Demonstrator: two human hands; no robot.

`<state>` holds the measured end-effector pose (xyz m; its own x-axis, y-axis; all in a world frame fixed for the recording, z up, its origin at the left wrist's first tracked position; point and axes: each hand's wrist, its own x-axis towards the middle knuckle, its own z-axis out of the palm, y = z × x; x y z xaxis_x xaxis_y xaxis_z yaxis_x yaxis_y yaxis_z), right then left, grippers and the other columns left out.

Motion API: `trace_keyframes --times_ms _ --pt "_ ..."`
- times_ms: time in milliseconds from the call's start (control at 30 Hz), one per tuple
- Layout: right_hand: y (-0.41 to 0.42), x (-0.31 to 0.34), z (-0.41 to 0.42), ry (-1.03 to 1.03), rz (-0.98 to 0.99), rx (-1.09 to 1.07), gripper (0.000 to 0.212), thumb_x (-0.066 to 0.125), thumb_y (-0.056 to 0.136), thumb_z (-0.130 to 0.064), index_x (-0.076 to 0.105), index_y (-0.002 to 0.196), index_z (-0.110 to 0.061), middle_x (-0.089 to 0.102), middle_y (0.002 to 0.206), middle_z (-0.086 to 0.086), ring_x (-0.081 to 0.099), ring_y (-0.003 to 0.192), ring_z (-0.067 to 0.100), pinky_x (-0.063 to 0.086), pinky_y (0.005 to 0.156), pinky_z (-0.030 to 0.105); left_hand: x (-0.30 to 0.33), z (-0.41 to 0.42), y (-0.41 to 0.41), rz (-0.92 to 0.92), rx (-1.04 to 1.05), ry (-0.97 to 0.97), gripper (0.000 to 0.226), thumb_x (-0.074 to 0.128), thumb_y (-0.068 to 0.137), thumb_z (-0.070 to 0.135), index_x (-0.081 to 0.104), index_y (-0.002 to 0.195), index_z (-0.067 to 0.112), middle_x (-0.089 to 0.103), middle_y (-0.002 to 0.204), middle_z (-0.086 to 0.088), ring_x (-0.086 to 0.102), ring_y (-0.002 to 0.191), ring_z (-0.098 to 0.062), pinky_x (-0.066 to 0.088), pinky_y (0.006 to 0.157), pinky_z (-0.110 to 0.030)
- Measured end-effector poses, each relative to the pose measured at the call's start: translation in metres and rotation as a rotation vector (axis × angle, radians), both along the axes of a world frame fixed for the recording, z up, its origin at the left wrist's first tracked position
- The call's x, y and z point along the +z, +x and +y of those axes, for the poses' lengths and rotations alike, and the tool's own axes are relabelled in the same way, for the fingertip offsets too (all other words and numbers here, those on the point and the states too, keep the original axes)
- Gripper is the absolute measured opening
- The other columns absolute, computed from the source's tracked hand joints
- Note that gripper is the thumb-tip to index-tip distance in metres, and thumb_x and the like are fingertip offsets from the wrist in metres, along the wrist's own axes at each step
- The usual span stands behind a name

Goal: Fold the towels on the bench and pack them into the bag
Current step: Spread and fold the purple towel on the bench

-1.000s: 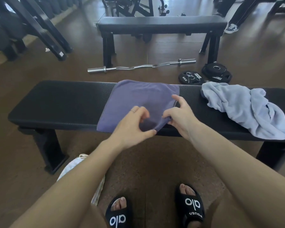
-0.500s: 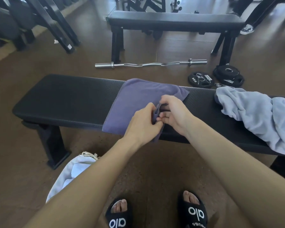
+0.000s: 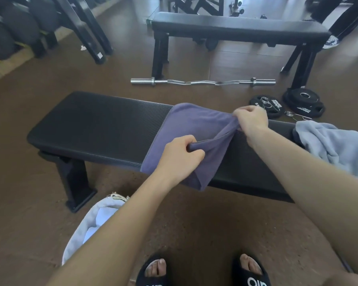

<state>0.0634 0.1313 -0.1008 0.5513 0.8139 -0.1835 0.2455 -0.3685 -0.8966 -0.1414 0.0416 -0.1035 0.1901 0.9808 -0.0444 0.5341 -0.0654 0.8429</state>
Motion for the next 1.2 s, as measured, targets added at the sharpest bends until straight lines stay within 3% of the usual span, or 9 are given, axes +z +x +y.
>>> trace_keyframes --times_ms 133,300,467,567,700,800,900,1067,1200 --pt "-0.033 0.020 0.034 0.025 -0.255 0.199 0.024 0.067 0.076 -0.010 0.072 0.097 -0.020 0.070 0.105 -0.001 0.064 0.104 0.018 0.050 0.091 0.024 0.001 0.010 -0.025 -0.011 -0.015 -0.135 0.020 0.062 0.074 0.016 0.049 0.080 0.001 0.051 0.066 -0.003 0.053 0.067 -0.017 0.047 0.065 -0.034" --pt "-0.089 0.019 0.069 -0.032 -0.371 0.408 0.037 0.064 0.085 -0.010 0.065 0.123 -0.010 0.063 0.127 0.006 0.059 0.118 0.024 0.047 0.101 0.028 0.003 0.017 -0.059 -0.073 0.021 -0.274 0.026 0.065 0.071 0.008 0.044 0.080 -0.003 0.046 0.073 -0.010 0.055 0.068 -0.019 0.053 0.063 -0.024" --pt "-0.131 -0.003 0.075 -0.037 -0.500 0.549 0.034 0.059 0.088 -0.010 0.067 0.120 -0.002 0.063 0.125 0.012 0.060 0.116 0.030 0.048 0.090 0.026 -0.006 0.018 -0.079 -0.091 -0.005 -0.457 0.049 0.067 0.058 0.015 0.058 0.099 -0.010 0.065 0.092 -0.023 0.073 0.087 -0.029 0.065 0.077 -0.036" --pt "-0.146 -0.012 0.079 -0.034 -0.566 0.575 0.031 0.056 0.088 -0.012 0.068 0.113 0.000 0.060 0.124 0.013 0.060 0.110 0.031 0.043 0.078 0.024 -0.008 0.020 -0.089 -0.100 0.005 -0.512 0.052 0.067 0.061 0.013 0.063 0.109 -0.006 0.070 0.105 -0.021 0.075 0.092 -0.027 0.064 0.074 -0.030" --pt "-0.151 -0.019 0.085 -0.090 -0.503 0.602 0.026 0.058 0.084 -0.012 0.064 0.107 -0.002 0.057 0.126 0.013 0.055 0.099 0.027 0.041 0.073 0.026 -0.010 0.022 -0.100 -0.118 0.037 -0.587 0.038 0.064 0.073 0.007 0.065 0.110 0.003 0.077 0.096 -0.014 0.077 0.085 -0.019 0.063 0.079 -0.031" --pt "-0.152 -0.025 0.088 -0.107 -0.388 0.624 0.043 0.061 0.083 -0.019 0.056 0.124 -0.006 0.052 0.136 0.012 0.055 0.102 0.026 0.041 0.069 0.027 -0.014 0.024 -0.109 -0.102 0.077 -0.608 0.032 0.061 0.076 0.011 0.065 0.108 0.011 0.079 0.091 -0.008 0.077 0.085 -0.017 0.062 0.081 -0.031" --pt "-0.153 -0.028 0.084 -0.084 -0.305 0.652 0.070 0.061 0.089 -0.026 0.036 0.154 -0.017 0.037 0.155 0.008 0.050 0.129 0.027 0.040 0.084 0.027 -0.019 0.026 -0.117 -0.040 0.167 -0.594 0.015 0.056 0.090 0.016 0.064 0.102 0.011 0.079 0.086 -0.007 0.078 0.081 -0.018 0.062 0.077 -0.032" --pt "-0.147 -0.025 0.064 0.017 -0.212 0.627 0.064 0.057 0.096 -0.029 0.033 0.155 -0.025 0.039 0.155 0.004 0.050 0.132 0.024 0.038 0.093 0.023 -0.025 0.026 -0.126 0.125 0.203 -0.501 0.022 0.047 0.102 0.021 0.064 0.098 0.008 0.075 0.076 -0.007 0.074 0.076 -0.019 0.063 0.076 -0.034" --pt "-0.130 -0.022 0.019 0.115 -0.360 0.641 0.053 0.057 0.097 -0.023 0.042 0.149 -0.024 0.048 0.140 0.003 0.058 0.101 0.012 0.042 0.074 0.010 -0.029 0.022 -0.125 0.210 0.199 -0.478 0.020 0.051 0.100 0.028 0.060 0.101 0.010 0.075 0.094 -0.012 0.075 0.092 -0.028 0.064 0.080 -0.044"
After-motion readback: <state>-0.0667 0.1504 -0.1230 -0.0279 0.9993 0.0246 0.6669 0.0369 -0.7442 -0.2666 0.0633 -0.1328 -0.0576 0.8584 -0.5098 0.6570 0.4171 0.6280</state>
